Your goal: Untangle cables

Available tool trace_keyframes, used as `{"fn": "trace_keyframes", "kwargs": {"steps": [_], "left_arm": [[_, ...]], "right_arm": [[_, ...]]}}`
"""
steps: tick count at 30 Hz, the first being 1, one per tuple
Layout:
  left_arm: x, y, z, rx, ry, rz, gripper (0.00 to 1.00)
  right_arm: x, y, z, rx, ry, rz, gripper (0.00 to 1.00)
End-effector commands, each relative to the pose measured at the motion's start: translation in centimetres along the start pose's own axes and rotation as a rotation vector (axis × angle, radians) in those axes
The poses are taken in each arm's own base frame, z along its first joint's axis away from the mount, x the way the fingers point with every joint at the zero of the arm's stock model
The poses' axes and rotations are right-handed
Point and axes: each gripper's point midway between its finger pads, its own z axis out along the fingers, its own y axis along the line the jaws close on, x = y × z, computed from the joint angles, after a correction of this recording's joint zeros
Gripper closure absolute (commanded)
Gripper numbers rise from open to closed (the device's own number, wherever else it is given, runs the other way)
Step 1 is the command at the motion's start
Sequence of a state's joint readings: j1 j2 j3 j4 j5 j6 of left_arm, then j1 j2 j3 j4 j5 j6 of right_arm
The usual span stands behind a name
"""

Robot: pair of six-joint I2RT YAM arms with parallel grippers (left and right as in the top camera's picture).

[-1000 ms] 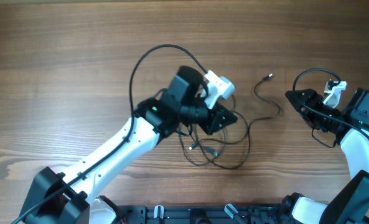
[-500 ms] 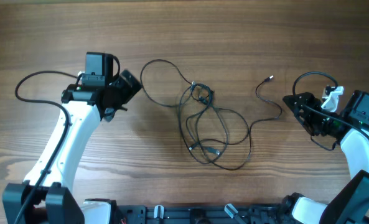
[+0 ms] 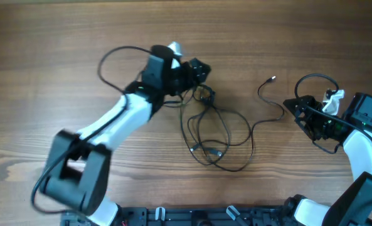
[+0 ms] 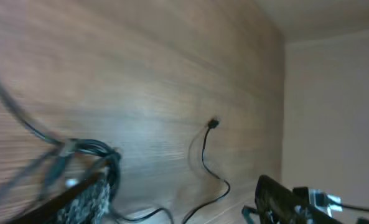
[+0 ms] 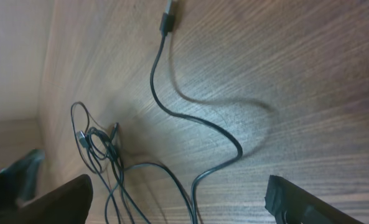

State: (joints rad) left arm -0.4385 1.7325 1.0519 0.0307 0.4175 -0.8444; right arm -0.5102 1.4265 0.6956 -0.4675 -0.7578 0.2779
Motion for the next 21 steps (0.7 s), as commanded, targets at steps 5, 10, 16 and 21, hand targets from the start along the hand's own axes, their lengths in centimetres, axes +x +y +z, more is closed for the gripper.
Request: {"fn": "trace_keyframes", "kwargs": {"steps": [5,10,16,21], "left_arm": [[4.2,3.4,7.2,-0.082,0.011,-0.270,0.25],[3.6,4.2,7.7,-0.124,-0.055,-0.117,0.36],[3.2,-0.4,5.2,-0.088,0.004,0.164,0.28],[3.0,1.3,3.2,-0.293,0.016,0.367,0.28]], "right_arm": [[-0.1,0.3,-0.1,0.003,-0.005,-0.016,0.00],[0.2,0.2,-0.1,0.005,0.004,-0.008,0.00],[0.3,0.1,-0.1,0.007,0.007,-0.004,0.00],[0.3,0.1,-0.1,0.007,0.008,-0.004,0.00]]}}
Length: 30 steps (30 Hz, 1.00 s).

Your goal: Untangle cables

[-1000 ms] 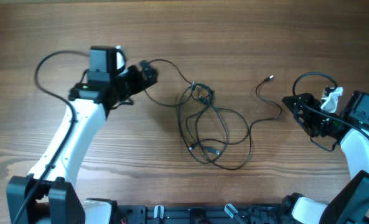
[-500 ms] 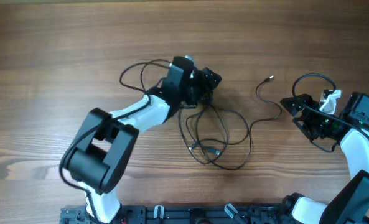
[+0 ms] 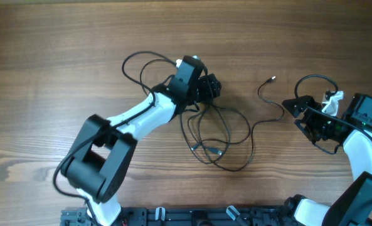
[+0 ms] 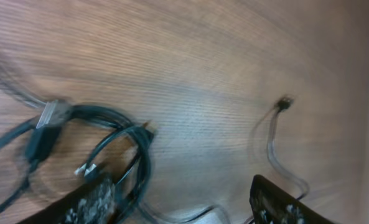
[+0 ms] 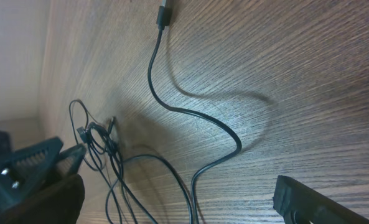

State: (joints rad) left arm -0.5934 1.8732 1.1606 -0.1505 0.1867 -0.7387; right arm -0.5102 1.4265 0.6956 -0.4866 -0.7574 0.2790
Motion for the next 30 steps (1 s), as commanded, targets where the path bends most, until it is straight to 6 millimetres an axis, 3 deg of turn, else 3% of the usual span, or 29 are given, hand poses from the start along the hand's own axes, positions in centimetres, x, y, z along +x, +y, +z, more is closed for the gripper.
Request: {"fn": "trace_keyframes", "kwargs": {"steps": [1,12,18,24,30], "left_arm": [[-1.4,-0.8,-1.7,-0.061,-0.063,0.240,0.30],[-0.2,2.7,1.2,-0.181,-0.030,0.257,0.38],[-0.7,3.0,1.6,-0.196,-0.059,0.260,0.51],[0.0,4.1,2.7,-0.222,-0.031,0.257,0.55],[0.5,5.1,3.4,-0.247,-0.019,0.255,0.68]], "right_arm": [[-0.1,0.2,-0.1,0.003,-0.006,-0.018,0.00],[0.2,-0.4,-0.1,0.036,0.003,-0.002,0.00],[0.3,-0.5,-0.1,0.044,0.003,-0.001,0.00],[0.3,-0.5,-0.1,0.045,0.005,0.001,0.00],[0.3,-0.6,-0.1,0.049,0.003,0.001,0.00]]}}
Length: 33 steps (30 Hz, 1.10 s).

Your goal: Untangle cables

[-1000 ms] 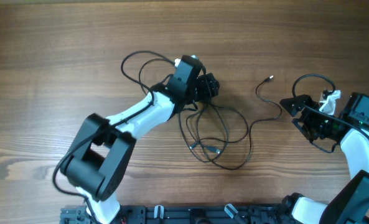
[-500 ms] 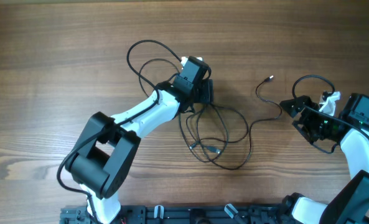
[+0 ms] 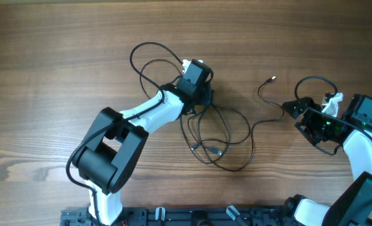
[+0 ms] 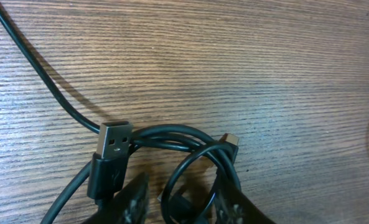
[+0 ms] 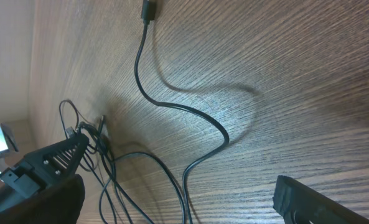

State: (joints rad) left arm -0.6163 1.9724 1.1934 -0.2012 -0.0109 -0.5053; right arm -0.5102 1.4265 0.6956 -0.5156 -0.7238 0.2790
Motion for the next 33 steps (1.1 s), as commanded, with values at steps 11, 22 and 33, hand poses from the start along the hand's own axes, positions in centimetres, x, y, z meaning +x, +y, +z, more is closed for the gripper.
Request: {"fn": "trace_keyframes", "kwargs": {"steps": [11,22,33], "left_arm": [[-1.2,-0.3,-1.6,-0.006,-0.035,0.024,0.96],[-5.2,-2.8,-12.3,0.081,-0.183,0.076,0.96],[-5.5,-2.5,-16.5,0.092,-0.214,0.069,0.96]], "right_arm": [[1.0,-0.3,-0.1,0.026,0.034,0.010,0.00],[-1.8,0.4,-0.2,0.006,-0.073,-0.046,0.00],[-3.7,1.2,-0.4,-0.016,-0.147,-0.111,0.00]]}}
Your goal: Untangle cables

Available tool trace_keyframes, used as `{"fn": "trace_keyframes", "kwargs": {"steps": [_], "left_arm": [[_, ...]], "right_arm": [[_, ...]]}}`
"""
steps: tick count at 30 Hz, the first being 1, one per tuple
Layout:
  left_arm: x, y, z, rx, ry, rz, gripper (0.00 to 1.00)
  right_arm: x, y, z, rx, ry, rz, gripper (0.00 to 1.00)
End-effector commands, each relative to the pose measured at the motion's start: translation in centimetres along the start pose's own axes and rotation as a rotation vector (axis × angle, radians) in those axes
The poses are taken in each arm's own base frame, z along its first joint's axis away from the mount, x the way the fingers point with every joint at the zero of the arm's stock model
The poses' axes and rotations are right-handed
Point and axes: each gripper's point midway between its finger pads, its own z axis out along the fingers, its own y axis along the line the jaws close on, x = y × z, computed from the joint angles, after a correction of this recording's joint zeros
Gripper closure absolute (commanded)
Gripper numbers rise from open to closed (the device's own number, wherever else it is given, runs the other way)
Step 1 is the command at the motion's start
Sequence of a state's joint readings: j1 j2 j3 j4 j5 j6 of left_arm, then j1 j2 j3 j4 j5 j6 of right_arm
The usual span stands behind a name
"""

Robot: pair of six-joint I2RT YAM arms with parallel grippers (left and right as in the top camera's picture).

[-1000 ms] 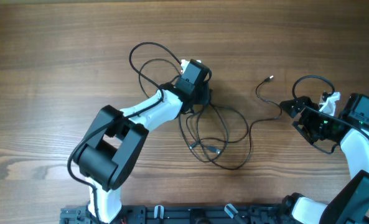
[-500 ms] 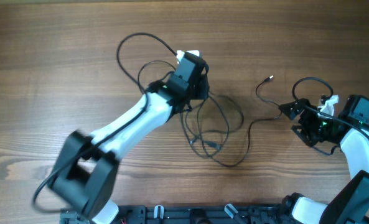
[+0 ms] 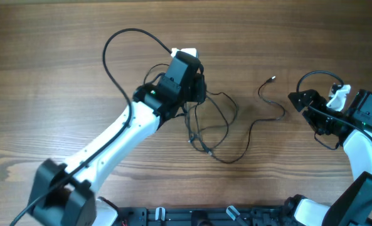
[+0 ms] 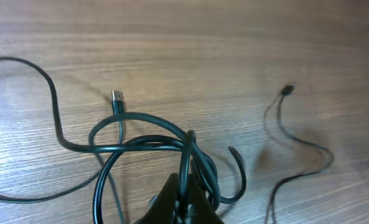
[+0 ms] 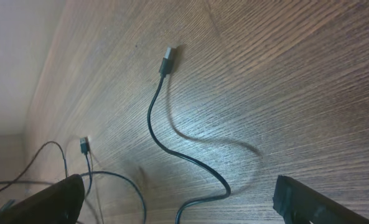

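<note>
A tangle of black cables [image 3: 208, 123] lies mid-table, with a long loop [image 3: 118, 44] running off to the upper left. My left gripper [image 3: 194, 89] is shut on a strand of the tangle; in the left wrist view its gripper [image 4: 185, 198] pinches black loops [image 4: 147, 140] held above the wood, and a USB plug [image 4: 117, 98] hangs beside them. One thin cable runs right and ends in a small plug [image 3: 272, 80], also in the right wrist view as the plug [image 5: 166, 61]. My right gripper [image 3: 303, 108] stands open to the right of that cable, holding nothing.
The wooden table [image 3: 60, 125] carries only the cables. My right arm's own wiring [image 3: 317, 78] loops above its wrist at the right edge. A black rail [image 3: 192, 213] runs along the front edge.
My left gripper, then low on the knot with its fingers slightly apart, is now shut on a strand and raised. The tangle has drawn narrower and the left loop has spread. The right gripper has shifted slightly.
My left gripper was above the tangle's upper left edge, then over its top with fingers apart, then down on the knot beside a USB plug. Now it holds a strand lifted. The right gripper stayed open near the thin cable's right end throughout.
</note>
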State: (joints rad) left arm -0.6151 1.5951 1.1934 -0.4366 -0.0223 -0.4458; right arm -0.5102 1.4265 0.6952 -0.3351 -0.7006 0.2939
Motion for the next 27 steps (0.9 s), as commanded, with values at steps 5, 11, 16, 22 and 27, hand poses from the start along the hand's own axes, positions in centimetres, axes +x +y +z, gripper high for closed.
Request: {"fn": "trace_keyframes", "kwargs": {"steps": [5,11,16,22,27], "left_arm": [[-3.0,-0.7,-5.3,0.042,-0.122,0.006,0.96],[-2.7,-0.5,-5.3,0.036,-0.110,-0.001,0.96],[-2.7,-0.5,-5.3,0.036,-0.109,-0.023,0.96],[-2.3,-0.8,-5.3,0.056,-0.085,-0.052,0.96],[-2.1,-1.2,-5.3,0.081,-0.073,-0.050,0.96]], "right_arm": [[-0.2,0.3,-0.1,0.000,-0.010,-0.009,0.00],[-2.6,-2.6,-0.5,0.163,-0.146,0.237,0.00],[1.6,-3.4,-0.5,0.209,-0.033,0.719,0.00],[4.5,2.4,-0.3,-0.072,0.207,0.522,0.00],[9.1,10.7,-0.9,-0.471,0.401,0.021,0.00]]}}
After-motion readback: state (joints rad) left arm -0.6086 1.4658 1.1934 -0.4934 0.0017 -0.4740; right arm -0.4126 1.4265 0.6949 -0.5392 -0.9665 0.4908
